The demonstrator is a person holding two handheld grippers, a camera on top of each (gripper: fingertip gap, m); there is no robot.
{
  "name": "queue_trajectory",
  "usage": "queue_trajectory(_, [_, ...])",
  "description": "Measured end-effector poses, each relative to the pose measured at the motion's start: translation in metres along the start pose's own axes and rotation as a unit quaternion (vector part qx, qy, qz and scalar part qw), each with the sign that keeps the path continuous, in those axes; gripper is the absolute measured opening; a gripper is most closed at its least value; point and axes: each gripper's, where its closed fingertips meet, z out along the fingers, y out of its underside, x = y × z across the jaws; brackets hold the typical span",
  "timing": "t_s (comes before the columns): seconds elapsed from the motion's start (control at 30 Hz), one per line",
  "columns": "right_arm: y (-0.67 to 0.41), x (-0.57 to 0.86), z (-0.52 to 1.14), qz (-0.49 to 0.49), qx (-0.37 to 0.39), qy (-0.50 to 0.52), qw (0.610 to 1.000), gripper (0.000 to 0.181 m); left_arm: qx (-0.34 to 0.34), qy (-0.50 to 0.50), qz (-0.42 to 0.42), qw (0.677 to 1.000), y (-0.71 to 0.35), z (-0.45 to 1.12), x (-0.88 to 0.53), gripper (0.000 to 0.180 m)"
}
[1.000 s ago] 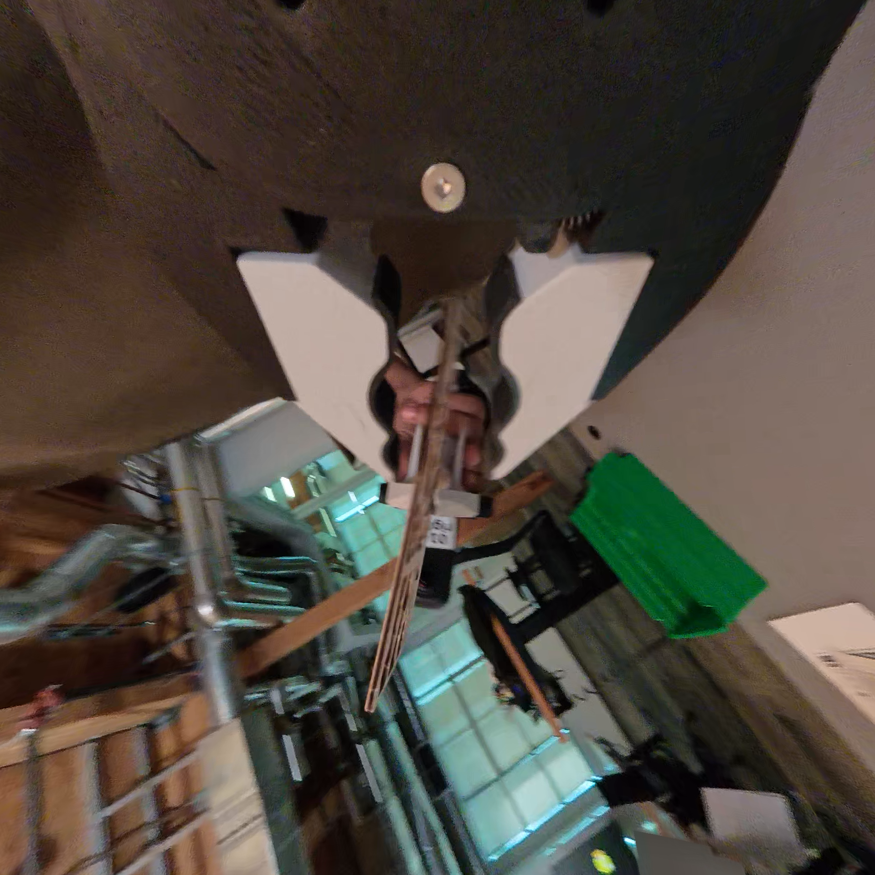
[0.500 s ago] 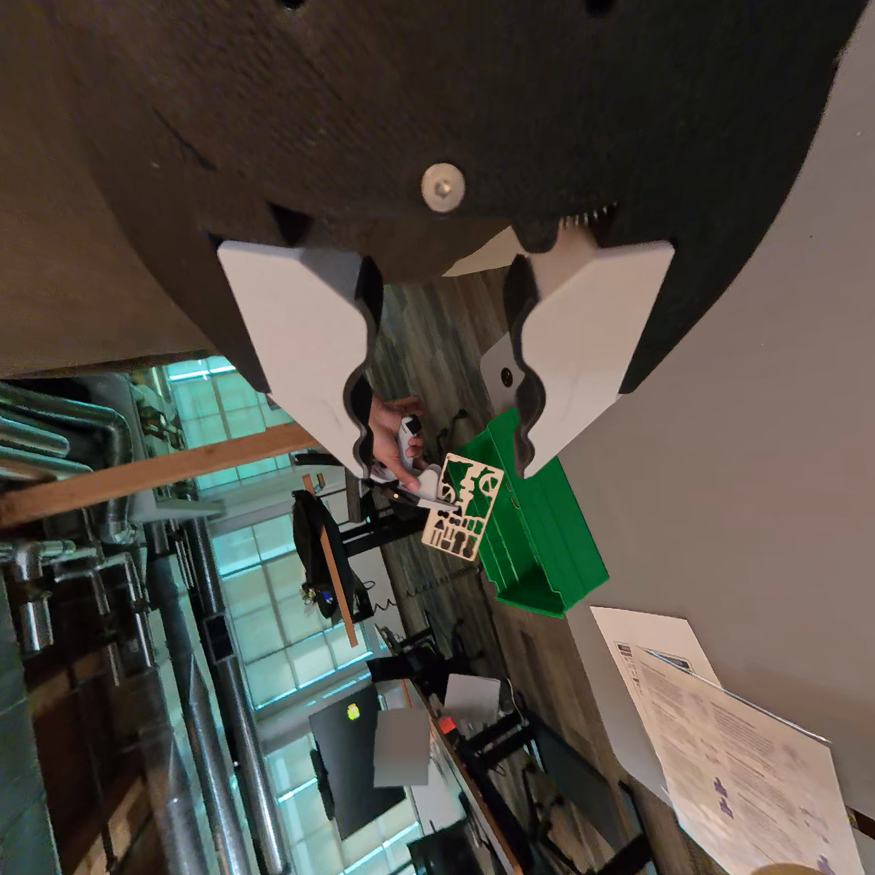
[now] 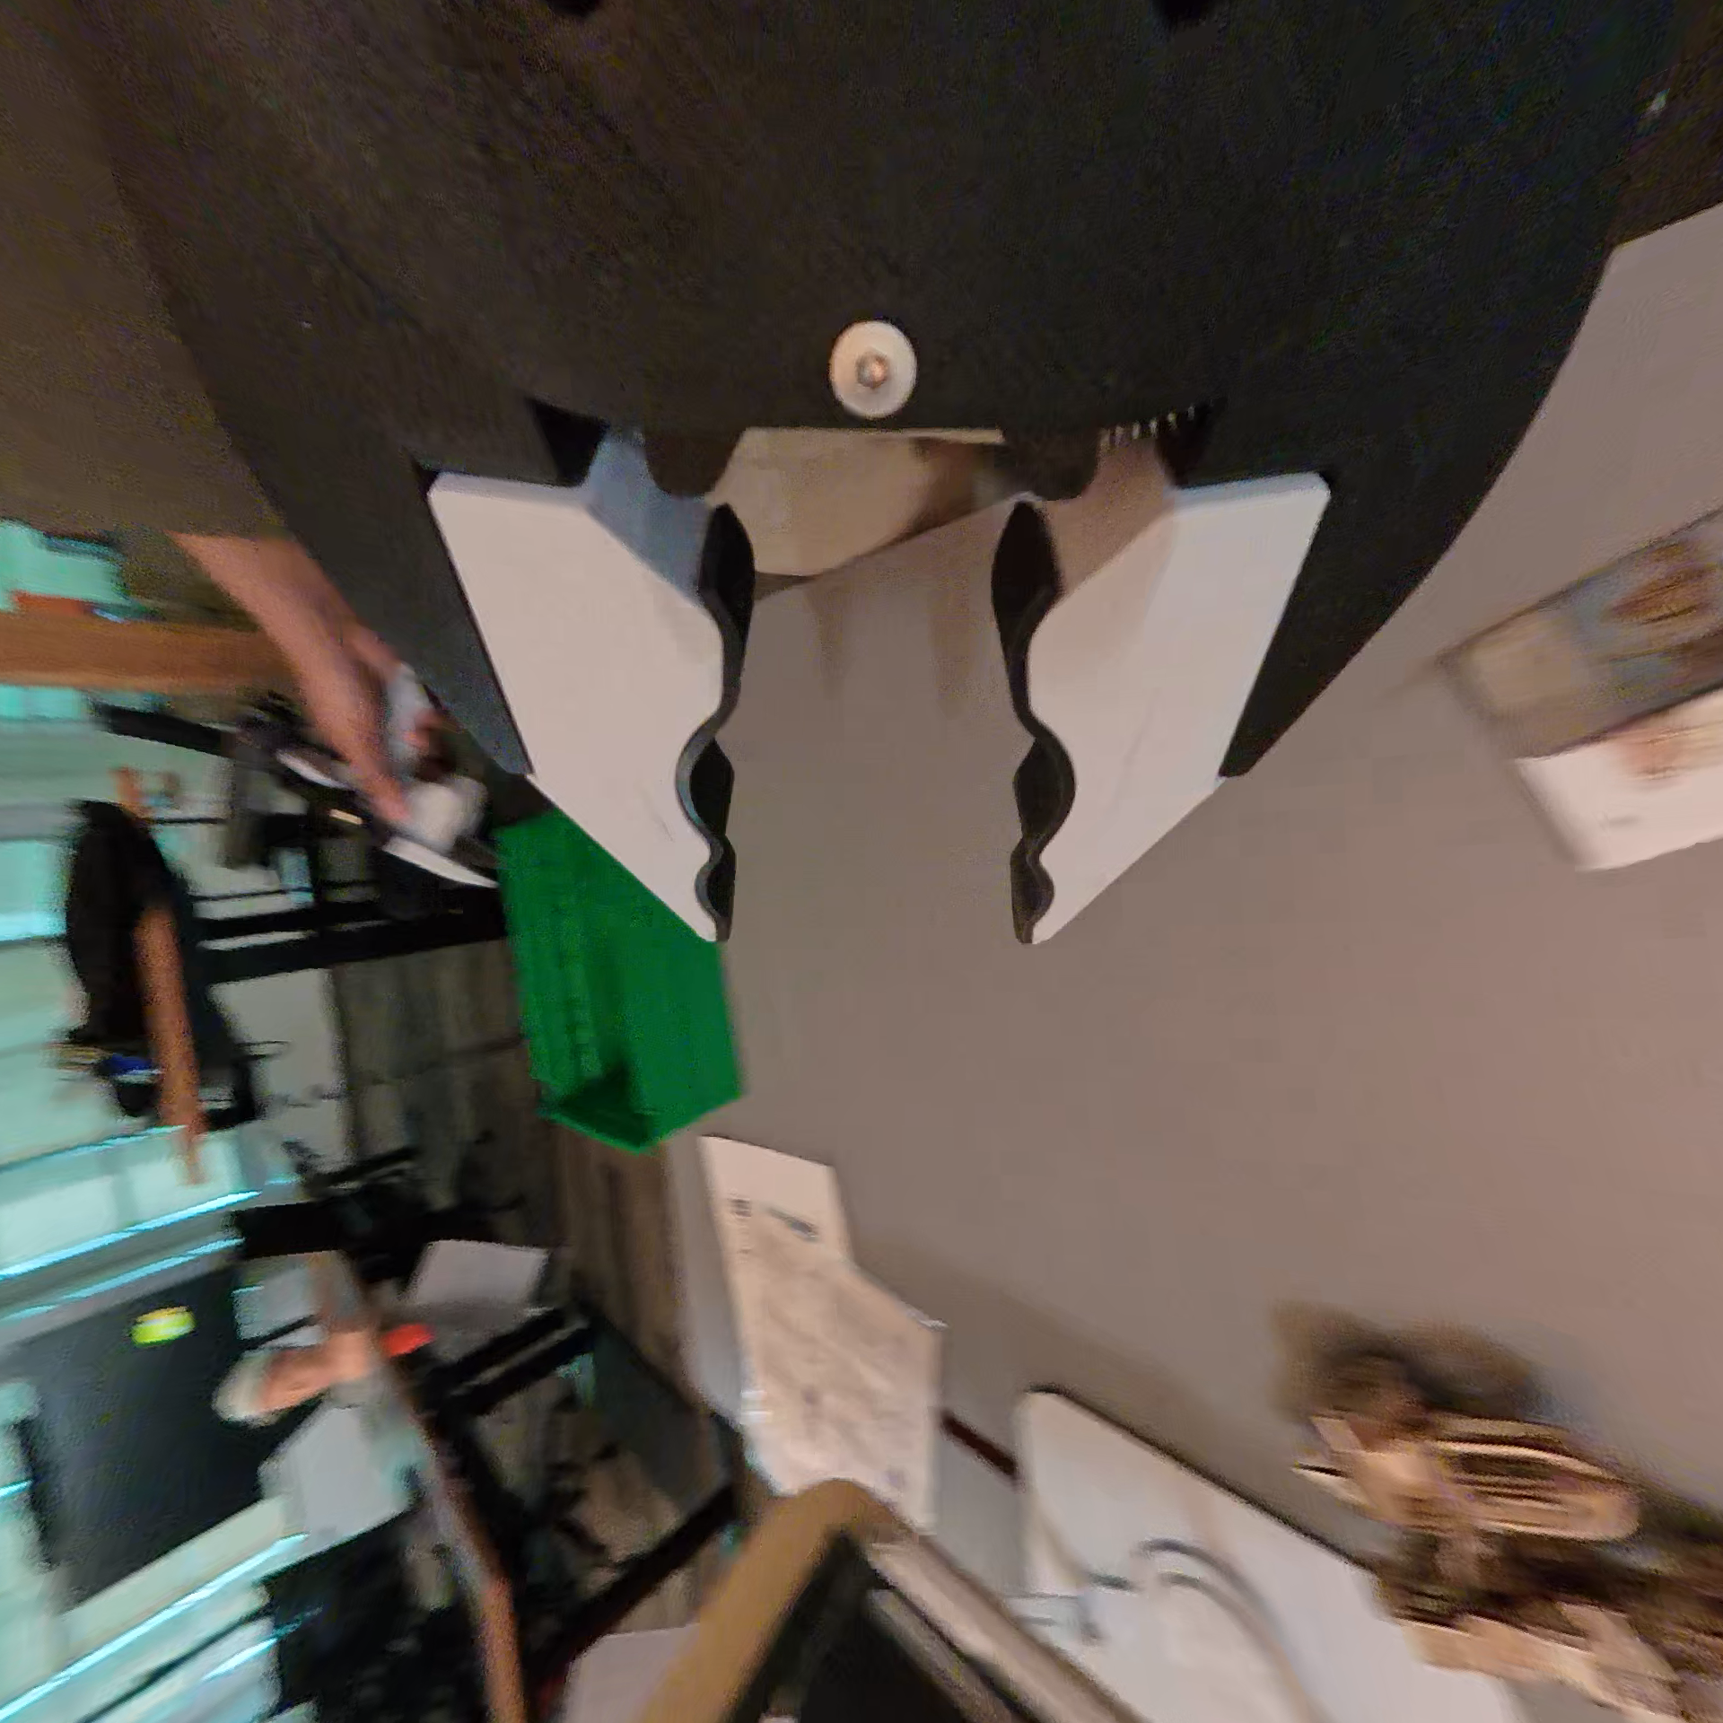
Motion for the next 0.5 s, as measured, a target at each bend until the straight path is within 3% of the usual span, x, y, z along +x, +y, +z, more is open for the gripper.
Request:
queue_trajectory(0.03, [0.012, -0.009, -0.005, -0.004, -0.002, -0.003, 1.0, 0.048, -0.006, -0.038, 0.01, 0.999, -0.004, -0.002, -0.026, 0.056])
queue_trajectory(0.13, [0.049, -0.038, -0.012, -0.029, -0.019, 0.002, 0.999, 0.044, -0.026, -0.161, 0.052, 0.985, -0.027, -0.009, -0.118, 0.058])
queue_trajectory(0.23, [0.08, -0.075, -0.011, -0.039, -0.037, 0.002, 0.999, 0.043, -0.063, -0.281, 0.132, 0.949, -0.061, -0.009, -0.216, 0.063])
queue_trajectory(0.3, [0.095, -0.103, -0.01, -0.041, -0.041, 0.006, 0.998, 0.043, -0.101, -0.368, 0.219, 0.898, -0.089, -0.005, -0.281, 0.078])
queue_trajectory(0.4, [0.112, -0.149, -0.009, -0.05, -0.039, 0.015, 0.998, 0.042, -0.143, -0.478, 0.338, 0.798, -0.133, 0.005, -0.357, 0.074])
queue_trajectory(0.43, [0.119, -0.165, -0.009, -0.059, -0.041, 0.021, 0.997, 0.042, -0.154, -0.468, 0.357, 0.794, -0.138, 0.017, -0.368, 0.073])
queue_trajectory(0.5, [0.134, -0.193, -0.01, -0.078, -0.047, 0.032, 0.995, 0.041, -0.162, -0.4, 0.365, 0.825, -0.138, 0.045, -0.371, 0.083])
